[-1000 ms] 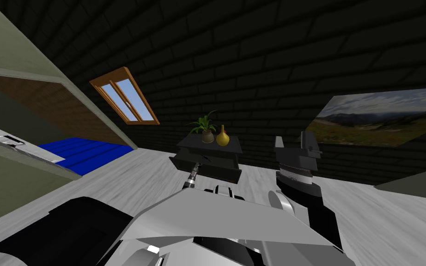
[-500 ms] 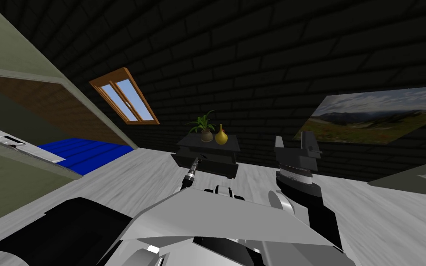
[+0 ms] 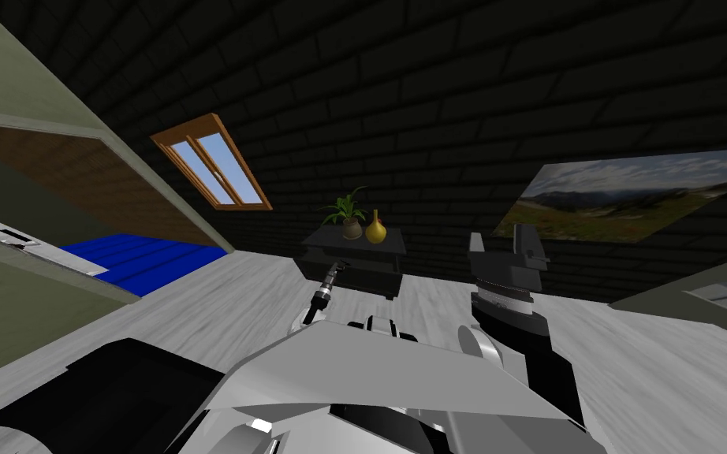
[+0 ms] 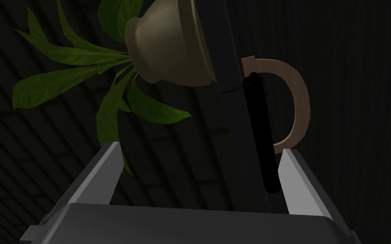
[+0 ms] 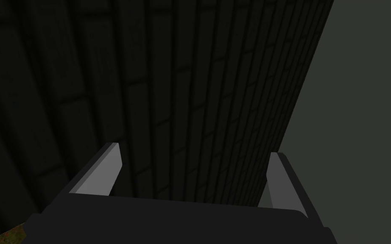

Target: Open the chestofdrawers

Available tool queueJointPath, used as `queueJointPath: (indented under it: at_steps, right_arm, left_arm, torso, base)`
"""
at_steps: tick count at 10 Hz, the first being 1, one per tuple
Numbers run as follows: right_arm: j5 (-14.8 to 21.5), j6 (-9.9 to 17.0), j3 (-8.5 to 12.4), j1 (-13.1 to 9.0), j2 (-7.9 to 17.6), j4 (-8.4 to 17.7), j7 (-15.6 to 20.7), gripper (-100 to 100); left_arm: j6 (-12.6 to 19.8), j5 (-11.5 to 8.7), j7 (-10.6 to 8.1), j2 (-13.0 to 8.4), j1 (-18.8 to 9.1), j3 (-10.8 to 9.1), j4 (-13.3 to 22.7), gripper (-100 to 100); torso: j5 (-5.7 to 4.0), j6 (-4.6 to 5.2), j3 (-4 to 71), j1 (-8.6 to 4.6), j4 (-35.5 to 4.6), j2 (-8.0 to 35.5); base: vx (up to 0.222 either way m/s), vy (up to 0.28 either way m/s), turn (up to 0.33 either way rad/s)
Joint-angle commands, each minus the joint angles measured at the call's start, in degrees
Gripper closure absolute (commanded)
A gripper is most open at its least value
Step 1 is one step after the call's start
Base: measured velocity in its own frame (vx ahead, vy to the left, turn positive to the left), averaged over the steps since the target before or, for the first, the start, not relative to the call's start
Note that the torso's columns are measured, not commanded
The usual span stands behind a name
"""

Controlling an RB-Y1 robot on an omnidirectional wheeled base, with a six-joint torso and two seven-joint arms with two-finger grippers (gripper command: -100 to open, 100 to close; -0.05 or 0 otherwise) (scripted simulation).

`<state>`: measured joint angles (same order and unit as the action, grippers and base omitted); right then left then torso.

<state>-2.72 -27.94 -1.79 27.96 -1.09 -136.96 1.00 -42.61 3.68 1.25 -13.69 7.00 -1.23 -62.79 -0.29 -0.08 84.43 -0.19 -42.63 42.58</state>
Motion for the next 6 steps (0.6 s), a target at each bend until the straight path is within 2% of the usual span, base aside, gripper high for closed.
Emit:
queueJointPath:
  at_steps: [1,6]
  right_arm:
    - [0.00,0.00,0.00,0.00,0.00,0.00,0.00,0]
    - [0.00,0.00,0.00,0.01,0.00,0.00,0.00,0]
  left_arm:
    - [0.29,-0.03,-0.13,-0.07,-0.08,-0.04,0.16,0]
    - [0.58,-0.01,-0.15,0.00,0.23,0.04,0.47,0]
  torso:
    - [0.09,0.03,0.00,0.02,0.10,-0.03]
    - [0.26,0.09,0.13,0.16,0.31,-0.27]
  base:
    - [0.000,0.000,0.000]
    - [0.000,0.000,0.000]
